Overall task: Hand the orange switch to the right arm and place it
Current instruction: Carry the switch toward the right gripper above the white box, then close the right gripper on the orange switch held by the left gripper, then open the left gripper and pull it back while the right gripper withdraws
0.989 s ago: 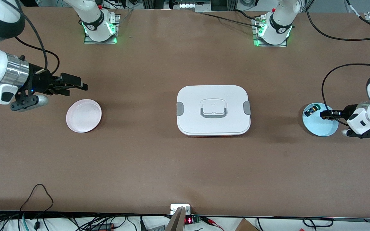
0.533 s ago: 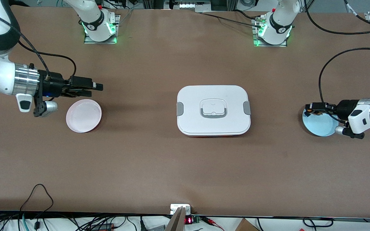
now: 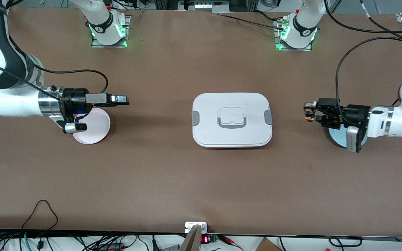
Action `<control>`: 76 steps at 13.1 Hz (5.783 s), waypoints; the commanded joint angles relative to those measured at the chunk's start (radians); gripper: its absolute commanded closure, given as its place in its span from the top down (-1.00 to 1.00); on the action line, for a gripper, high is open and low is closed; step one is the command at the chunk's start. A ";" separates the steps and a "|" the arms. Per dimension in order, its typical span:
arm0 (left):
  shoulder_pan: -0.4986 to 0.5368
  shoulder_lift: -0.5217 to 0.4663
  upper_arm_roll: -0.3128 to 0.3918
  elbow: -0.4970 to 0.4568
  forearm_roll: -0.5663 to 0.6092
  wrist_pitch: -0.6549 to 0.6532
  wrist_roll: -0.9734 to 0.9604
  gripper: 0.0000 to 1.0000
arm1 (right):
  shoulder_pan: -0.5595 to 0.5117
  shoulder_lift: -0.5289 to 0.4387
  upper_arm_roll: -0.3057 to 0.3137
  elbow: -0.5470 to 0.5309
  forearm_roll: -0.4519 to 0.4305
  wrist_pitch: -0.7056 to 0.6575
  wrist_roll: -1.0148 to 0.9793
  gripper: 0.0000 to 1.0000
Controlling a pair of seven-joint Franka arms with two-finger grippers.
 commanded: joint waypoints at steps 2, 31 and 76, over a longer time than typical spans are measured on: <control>-0.036 0.051 -0.103 0.006 -0.160 0.064 0.287 -0.48 | 0.025 0.024 0.006 -0.023 0.088 -0.017 -0.011 1.00; -0.461 0.059 -0.157 -0.038 -0.746 0.664 0.800 -0.52 | 0.219 0.112 0.022 0.040 0.343 0.126 0.274 1.00; -0.350 -0.012 -0.154 -0.017 -0.575 0.455 0.471 1.00 | 0.165 0.076 0.022 -0.003 0.315 0.098 0.171 -0.45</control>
